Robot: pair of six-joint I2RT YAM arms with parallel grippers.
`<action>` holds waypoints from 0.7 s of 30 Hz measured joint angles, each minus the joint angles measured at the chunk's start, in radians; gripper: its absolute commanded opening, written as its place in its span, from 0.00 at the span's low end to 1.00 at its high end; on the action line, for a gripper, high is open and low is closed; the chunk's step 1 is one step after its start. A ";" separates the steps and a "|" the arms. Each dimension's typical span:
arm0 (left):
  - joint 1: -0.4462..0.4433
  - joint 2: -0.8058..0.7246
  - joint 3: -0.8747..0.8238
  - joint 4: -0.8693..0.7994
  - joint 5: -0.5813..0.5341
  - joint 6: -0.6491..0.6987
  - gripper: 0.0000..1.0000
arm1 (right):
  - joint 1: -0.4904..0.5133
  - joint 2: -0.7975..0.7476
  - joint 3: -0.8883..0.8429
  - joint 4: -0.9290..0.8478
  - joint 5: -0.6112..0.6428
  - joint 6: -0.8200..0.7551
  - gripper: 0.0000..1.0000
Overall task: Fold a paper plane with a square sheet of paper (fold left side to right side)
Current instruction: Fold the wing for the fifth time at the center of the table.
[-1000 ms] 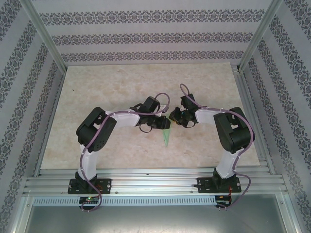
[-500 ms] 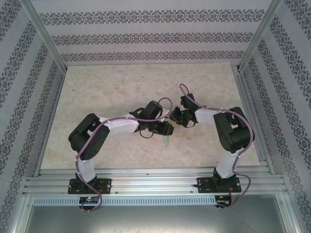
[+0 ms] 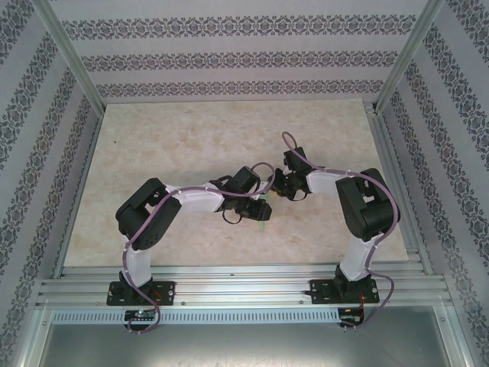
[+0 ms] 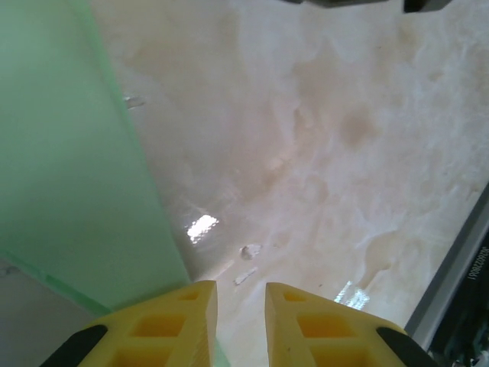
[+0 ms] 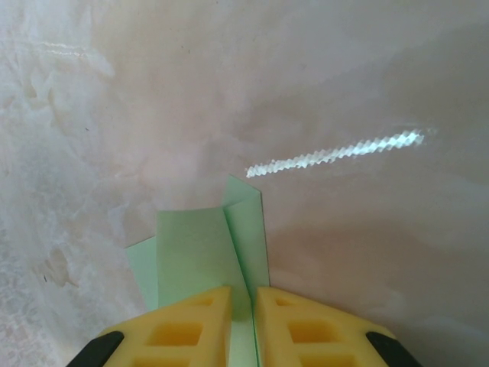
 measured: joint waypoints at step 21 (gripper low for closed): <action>0.001 0.030 0.000 0.001 -0.023 0.008 0.23 | -0.016 -0.052 -0.009 -0.022 -0.012 -0.028 0.21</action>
